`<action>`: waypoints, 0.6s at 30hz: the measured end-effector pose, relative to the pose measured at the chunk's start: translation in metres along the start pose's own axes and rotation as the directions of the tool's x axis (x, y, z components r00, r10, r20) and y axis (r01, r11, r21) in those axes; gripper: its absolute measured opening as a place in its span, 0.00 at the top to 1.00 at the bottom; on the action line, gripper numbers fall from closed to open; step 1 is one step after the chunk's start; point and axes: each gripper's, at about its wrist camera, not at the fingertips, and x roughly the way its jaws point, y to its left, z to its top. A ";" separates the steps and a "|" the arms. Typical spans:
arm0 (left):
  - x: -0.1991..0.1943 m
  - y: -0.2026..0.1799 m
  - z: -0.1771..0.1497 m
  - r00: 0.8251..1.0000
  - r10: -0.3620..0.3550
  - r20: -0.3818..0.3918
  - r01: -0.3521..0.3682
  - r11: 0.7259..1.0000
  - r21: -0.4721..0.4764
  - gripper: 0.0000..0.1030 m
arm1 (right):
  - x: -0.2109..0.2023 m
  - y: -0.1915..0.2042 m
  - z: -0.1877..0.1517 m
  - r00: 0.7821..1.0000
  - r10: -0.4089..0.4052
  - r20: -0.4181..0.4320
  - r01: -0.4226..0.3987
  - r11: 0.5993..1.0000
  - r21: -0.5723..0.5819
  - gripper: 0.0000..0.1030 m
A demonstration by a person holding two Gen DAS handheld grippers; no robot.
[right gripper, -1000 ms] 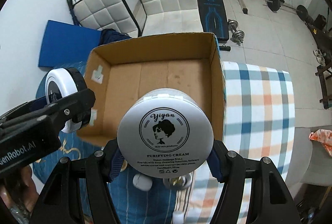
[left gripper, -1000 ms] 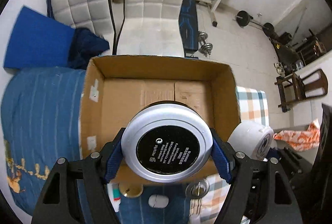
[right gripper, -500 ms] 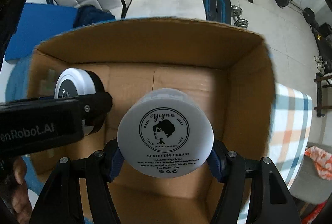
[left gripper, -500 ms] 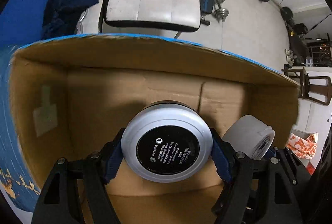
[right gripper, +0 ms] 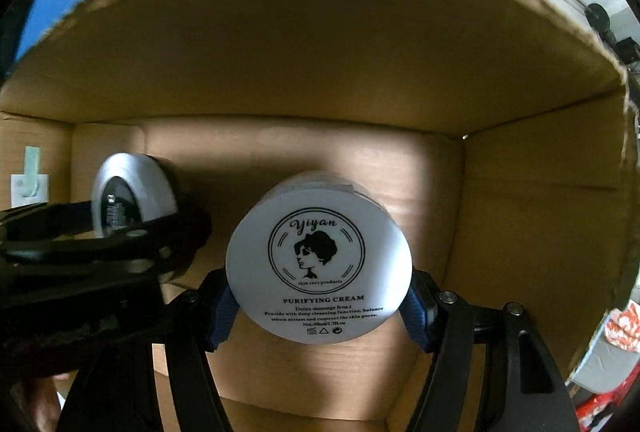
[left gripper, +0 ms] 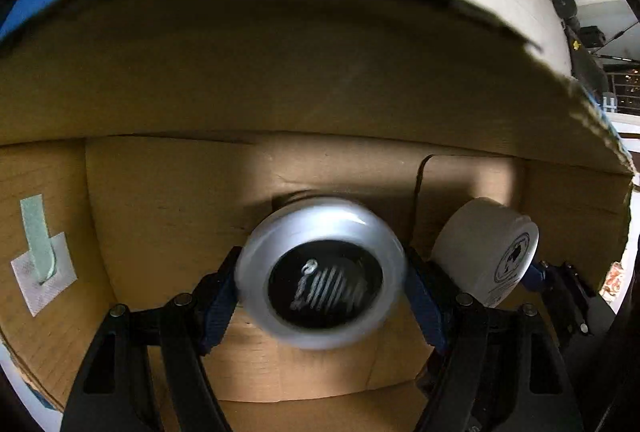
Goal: Organize rigid objects
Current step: 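Carry both jars into the box and open both tools to release them, then grasp the gold tin with left tool while right tool grasps the silver canister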
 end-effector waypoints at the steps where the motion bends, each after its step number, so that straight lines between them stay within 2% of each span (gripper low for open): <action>1: -0.002 0.000 -0.001 1.000 0.006 -0.004 -0.006 1.000 -0.004 0.27 | 0.002 -0.002 0.000 1.000 0.009 -0.008 -0.009 1.000 0.002 0.32; 5: -0.013 -0.001 -0.008 1.000 0.005 0.002 -0.005 1.000 -0.016 0.27 | 0.007 -0.006 0.002 0.999 0.030 -0.036 -0.030 0.999 0.016 0.31; 9: -0.033 0.000 -0.021 0.999 0.017 0.030 -0.016 1.000 -0.025 0.17 | 0.000 -0.006 0.002 0.998 0.042 -0.051 -0.042 0.999 0.008 0.25; 13: -0.064 0.000 -0.048 0.992 0.057 0.117 -0.056 0.998 -0.012 0.02 | -0.012 -0.004 -0.009 0.998 0.042 -0.035 -0.043 0.999 -0.007 0.14; 14: -0.070 0.000 -0.055 0.989 0.061 0.136 -0.061 0.998 -0.004 0.01 | -0.017 -0.003 -0.014 0.999 0.044 -0.023 -0.044 0.999 -0.008 0.12; 16: -0.084 -0.001 -0.074 0.980 0.081 0.181 -0.083 0.997 0.002 0.01 | -0.027 -0.002 -0.024 0.999 0.038 0.004 -0.038 0.999 0.000 0.00; 18: -0.097 0.002 -0.095 0.971 0.084 0.225 -0.087 0.996 0.002 0.00 | -0.037 -0.001 -0.035 0.999 0.019 0.044 -0.019 1.000 0.004 0.00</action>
